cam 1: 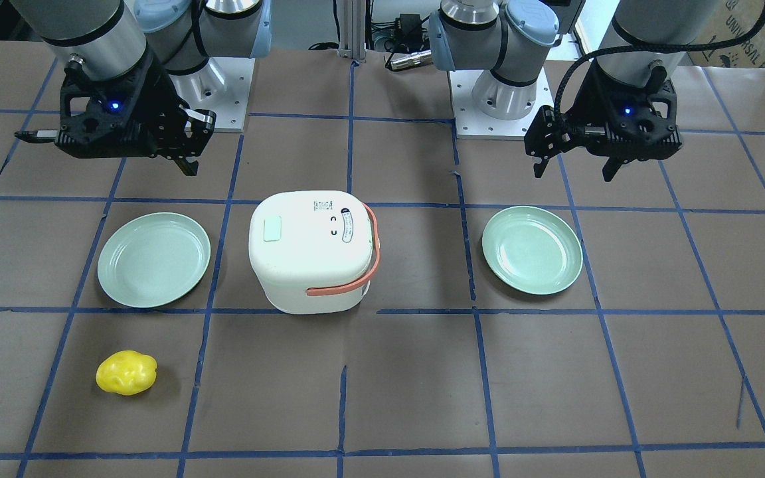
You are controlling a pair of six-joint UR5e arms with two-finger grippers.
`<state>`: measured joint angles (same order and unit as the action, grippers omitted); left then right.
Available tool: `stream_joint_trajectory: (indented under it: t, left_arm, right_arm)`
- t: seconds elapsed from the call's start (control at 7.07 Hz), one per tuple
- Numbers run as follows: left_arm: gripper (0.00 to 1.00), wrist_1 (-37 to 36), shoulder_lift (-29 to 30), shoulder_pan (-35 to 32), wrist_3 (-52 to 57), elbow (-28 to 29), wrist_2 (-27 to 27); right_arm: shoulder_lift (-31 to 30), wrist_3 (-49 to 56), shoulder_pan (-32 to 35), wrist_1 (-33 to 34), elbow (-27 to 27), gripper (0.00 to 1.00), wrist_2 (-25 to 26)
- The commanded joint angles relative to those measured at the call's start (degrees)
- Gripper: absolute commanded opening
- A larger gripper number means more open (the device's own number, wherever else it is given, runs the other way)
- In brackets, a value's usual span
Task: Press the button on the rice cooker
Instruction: 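Move the right gripper over the rice cooker's green lid button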
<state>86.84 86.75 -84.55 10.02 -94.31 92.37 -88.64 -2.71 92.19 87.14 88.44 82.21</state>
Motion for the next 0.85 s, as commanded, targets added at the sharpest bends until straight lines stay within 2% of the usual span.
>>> stream_joint_trajectory:
  t: [0.0,0.14,0.42,0.71]
  left_arm:
    - [1.00,0.0,0.0,0.0,0.0,0.0,0.0]
    - [1.00,0.0,0.0,0.0,0.0,0.0,0.0]
    - [1.00,0.0,0.0,0.0,0.0,0.0,0.0]
    - [1.00,0.0,0.0,0.0,0.0,0.0,0.0]
  right_arm:
    - [3.3,-3.9,6.1,4.7,0.1,0.06,1.3]
    - [5.7,-6.5,9.1,5.3,0.1,0.06,4.4]
    - [8.9,-9.1,10.1,9.1,0.2,0.05,4.6]
    - [8.6,-8.3,10.3,10.1,2.5,0.05,5.1]
